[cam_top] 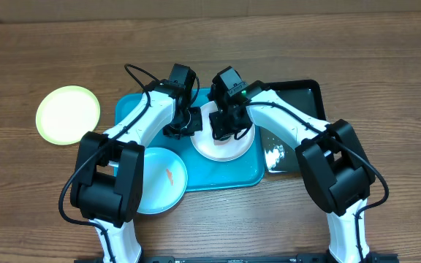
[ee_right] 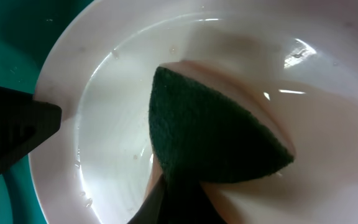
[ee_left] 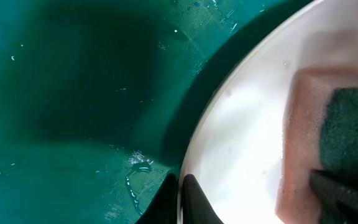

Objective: Clean dirty plates on tray and stack at the side
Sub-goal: 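Scrub the white plate with the green sponge in the right gripper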

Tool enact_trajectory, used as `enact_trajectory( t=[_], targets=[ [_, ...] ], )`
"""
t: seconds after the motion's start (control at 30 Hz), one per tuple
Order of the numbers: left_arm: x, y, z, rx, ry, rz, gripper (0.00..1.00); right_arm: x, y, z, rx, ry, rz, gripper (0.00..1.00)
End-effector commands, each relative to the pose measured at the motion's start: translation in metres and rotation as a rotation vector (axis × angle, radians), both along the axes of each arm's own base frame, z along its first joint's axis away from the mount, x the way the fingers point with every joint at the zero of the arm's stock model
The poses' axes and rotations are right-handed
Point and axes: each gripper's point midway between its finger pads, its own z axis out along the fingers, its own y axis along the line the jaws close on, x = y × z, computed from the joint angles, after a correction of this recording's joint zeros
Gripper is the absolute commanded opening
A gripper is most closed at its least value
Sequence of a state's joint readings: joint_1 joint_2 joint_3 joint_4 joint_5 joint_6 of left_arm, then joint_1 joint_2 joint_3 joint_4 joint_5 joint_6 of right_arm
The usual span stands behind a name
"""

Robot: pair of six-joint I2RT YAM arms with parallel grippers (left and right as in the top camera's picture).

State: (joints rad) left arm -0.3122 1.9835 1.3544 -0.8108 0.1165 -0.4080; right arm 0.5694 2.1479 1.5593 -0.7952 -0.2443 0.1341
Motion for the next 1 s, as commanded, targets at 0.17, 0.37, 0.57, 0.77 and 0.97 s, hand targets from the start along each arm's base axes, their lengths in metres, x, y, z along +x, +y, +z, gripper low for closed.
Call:
enact_trajectory(
  t=[0.17, 0.37, 0.57, 0.77, 0.97],
  targets=[
    [0.005, -0.004, 0.002, -0.009, -0.016, -0.030, 0.04, 0.024, -0.034, -0.009, -0.038, -0.002, -0.086, 0.06],
    [0.005, -0.004, 0.002, -0.009, -0.016, -0.030, 0.04, 0.029, -0.053, -0.010, -0.050, 0.021, -0.128, 0.06],
    [0.005, -0.004, 0.002, -0.009, -0.016, -0.030, 0.04, 0.032, -0.055, -0.010, -0.048, 0.017, -0.135, 0.06],
    [0.005, -0.004, 0.002, -0.009, -0.016, -0.030, 0.04, 0.037, -0.052, -0.008, -0.024, 0.024, -0.213, 0.05],
    [0.005, -0.004, 0.002, -0.009, -0.016, -0.030, 0.04, 0.022, -0.025, -0.004, 0.044, 0.058, -0.155, 0.05]
  ],
)
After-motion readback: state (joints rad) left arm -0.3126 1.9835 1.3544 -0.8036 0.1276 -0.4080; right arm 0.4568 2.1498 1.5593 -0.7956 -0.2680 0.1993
